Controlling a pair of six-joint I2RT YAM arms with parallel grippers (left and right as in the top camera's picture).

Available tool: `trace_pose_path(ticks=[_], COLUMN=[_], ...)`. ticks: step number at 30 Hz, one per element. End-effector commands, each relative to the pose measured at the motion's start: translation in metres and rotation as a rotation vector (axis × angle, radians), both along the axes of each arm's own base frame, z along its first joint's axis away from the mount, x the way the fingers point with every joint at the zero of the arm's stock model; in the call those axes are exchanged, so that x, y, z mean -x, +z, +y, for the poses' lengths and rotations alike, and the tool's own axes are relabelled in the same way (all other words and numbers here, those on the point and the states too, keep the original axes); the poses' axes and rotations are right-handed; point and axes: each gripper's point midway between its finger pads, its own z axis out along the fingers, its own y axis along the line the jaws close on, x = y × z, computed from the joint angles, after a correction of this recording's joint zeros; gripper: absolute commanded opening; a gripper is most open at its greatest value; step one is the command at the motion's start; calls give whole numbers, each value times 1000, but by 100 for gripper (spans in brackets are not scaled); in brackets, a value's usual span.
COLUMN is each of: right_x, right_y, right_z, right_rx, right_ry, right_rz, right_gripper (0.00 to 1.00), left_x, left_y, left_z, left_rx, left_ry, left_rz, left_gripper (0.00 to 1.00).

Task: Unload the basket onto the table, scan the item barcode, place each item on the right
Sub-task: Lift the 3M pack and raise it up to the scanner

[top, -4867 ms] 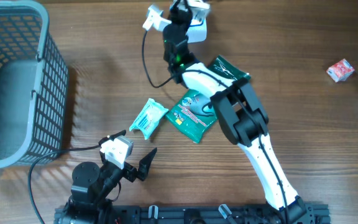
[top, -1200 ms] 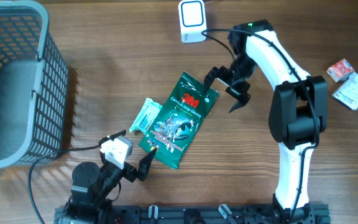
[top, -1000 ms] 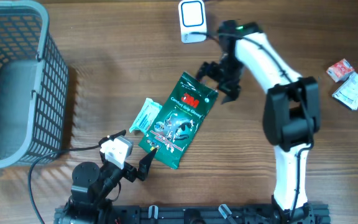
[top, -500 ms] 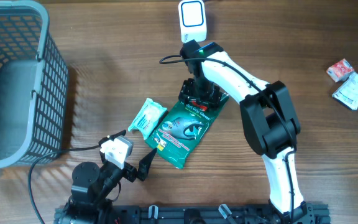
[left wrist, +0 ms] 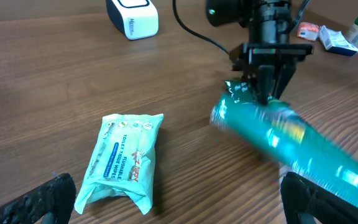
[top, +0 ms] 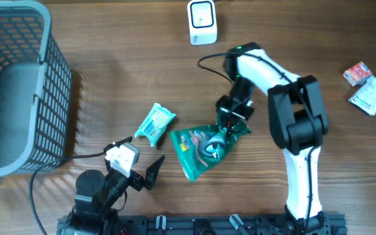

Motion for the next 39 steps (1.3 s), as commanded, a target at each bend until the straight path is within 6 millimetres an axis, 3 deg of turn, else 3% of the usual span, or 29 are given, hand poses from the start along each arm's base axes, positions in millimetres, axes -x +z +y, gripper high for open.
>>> trace_pose_path(ticks=[1,2,3,5,7,15,19,22,25,29,32,35,39], right_x=[-5,-13,-24,-41,-53,-50,-51,-41,-30,-20,-24,-32,-48], right_y=[12,22,47,91,111,134,186,222,231,237,237,234,217], right_z=[25,38,62,86,93,93,93,83,67,48,41,29,-13], right_rx=[-359,-519,-806,-1157,-1303,-1413,-1521,-1502,-1380,-1286,-1285,-1251,-1047], right_ry=[24,34,28,-34,-66,37,121,159,208,387,425,371,172], right_rz=[-21,-78,-180,-354,-474,-659,-882,-908,-859,-960,-1016,-1009,-878], right_gripper=[4,4,4,5,5,4,4,4,4,4,4,4,4], left_x=[0,0,0,0,0,0,0,0,0,0,0,0,0], left_y=[1,1,1,1,1,1,1,1,1,1,1,1,1], left_z=[1,1,1,1,1,1,1,1,1,1,1,1,1], left_rx=[0,0,0,0,0,0,0,0,0,0,0,0,0], left_ry=[3,3,3,3,3,3,3,3,3,3,3,3,3], left_rz=[-4,-4,-4,-4,-4,-4,-4,-4,-4,-4,-4,-4,-4], left_gripper=[100,100,100,100,100,100,100,100,100,100,100,100,100])
